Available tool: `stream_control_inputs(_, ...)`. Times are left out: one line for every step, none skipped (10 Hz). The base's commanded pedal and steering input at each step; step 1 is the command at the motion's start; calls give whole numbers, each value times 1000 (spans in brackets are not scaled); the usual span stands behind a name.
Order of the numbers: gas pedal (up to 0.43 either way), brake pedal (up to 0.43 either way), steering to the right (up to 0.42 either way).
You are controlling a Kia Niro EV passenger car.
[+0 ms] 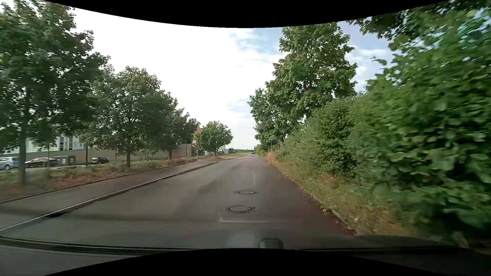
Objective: Follow the waypoints while adhering to traffic rules and regulations
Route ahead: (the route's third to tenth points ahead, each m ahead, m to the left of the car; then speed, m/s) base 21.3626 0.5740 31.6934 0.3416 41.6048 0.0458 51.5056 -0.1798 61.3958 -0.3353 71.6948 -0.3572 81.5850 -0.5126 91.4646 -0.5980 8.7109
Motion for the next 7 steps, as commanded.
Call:
stream_control_inputs(138, 0, -10)
stream_control_inputs(138, 0, -11)
stream_control_inputs(138, 0, -10)
stream_control_inputs(130, 0, -10)
stream_control_inputs(130, 0, -10)
stream_control_inputs(130, 0, -10)
stream_control_inputs(130, 0, -10)
